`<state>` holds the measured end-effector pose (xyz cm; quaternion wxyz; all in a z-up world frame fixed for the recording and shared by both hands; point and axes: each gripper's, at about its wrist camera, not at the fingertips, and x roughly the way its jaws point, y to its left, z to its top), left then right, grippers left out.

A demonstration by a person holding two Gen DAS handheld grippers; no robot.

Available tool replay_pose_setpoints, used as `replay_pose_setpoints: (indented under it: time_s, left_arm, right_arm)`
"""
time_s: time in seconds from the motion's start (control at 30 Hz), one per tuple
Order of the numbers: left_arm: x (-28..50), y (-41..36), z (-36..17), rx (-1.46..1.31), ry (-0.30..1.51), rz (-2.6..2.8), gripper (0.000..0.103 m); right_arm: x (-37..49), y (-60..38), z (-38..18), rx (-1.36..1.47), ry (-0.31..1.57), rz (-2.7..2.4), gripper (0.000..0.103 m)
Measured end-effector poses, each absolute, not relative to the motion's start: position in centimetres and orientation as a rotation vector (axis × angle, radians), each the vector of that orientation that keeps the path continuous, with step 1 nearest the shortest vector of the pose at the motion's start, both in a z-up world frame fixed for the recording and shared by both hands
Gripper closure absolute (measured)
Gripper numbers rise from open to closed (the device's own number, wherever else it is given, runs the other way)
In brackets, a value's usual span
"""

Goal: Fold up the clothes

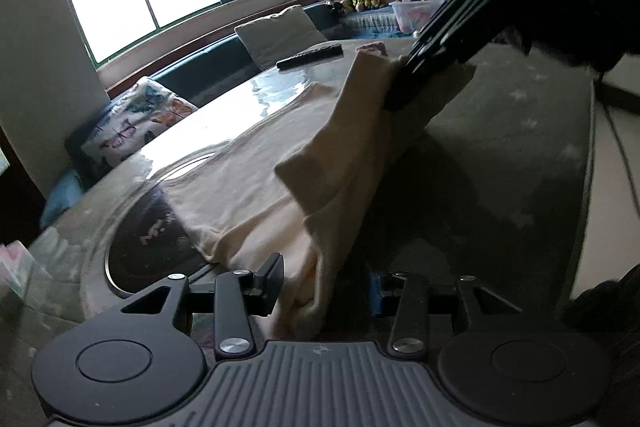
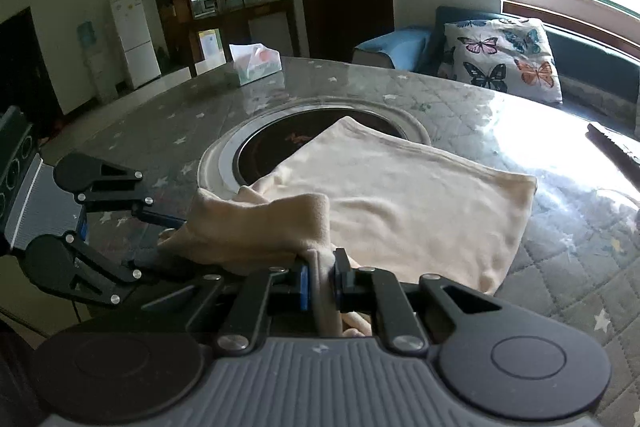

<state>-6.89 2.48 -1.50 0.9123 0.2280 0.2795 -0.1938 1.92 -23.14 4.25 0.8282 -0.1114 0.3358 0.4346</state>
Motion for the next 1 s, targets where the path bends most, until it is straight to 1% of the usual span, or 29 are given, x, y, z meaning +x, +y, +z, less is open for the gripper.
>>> replay_pose_setpoints:
  time_s: [0.1, 0.2, 0.4, 0.63, 0.77, 1.0]
  left_arm:
    - [-6.7, 2.7, -1.7, 0.498, 0.566, -0.394, 0.085]
    - [-7.1, 2.9, -0.9, 0.496, 0.546, -0.401, 0.091]
    - [-9.0, 2.6, 2.0, 0.479, 0.513, -0.461, 0.092]
    - [-13.1, 2.5, 6.2, 0.392, 0.532, -0.563, 0.092]
    - [-11.7, 2.3, 6.7, 0.376, 0.544, -0.547, 0.092]
    - [-5.0, 4.2, 6.0, 0.273, 0.592, -0.465, 0.092]
  right_arm:
    - [1.5, -23.6, 4.8, -0.219, 0.703, 0.916, 0.092]
    - [0.2, -24.6, 5.2, -0.206, 0.687, 0.911, 0.093]
    - [-2.4, -26.5, 6.1, -0.179, 0.654, 0.899, 0.095]
    - [-6.0, -28.7, 7.9, -0.169, 0.619, 0.895, 0.095]
    - [-6.5, -28.7, 9.0, -0.201, 0.599, 0.893, 0.095]
    - [-0.8, -25.7, 9.3, -0.248, 0.601, 0.883, 0.095]
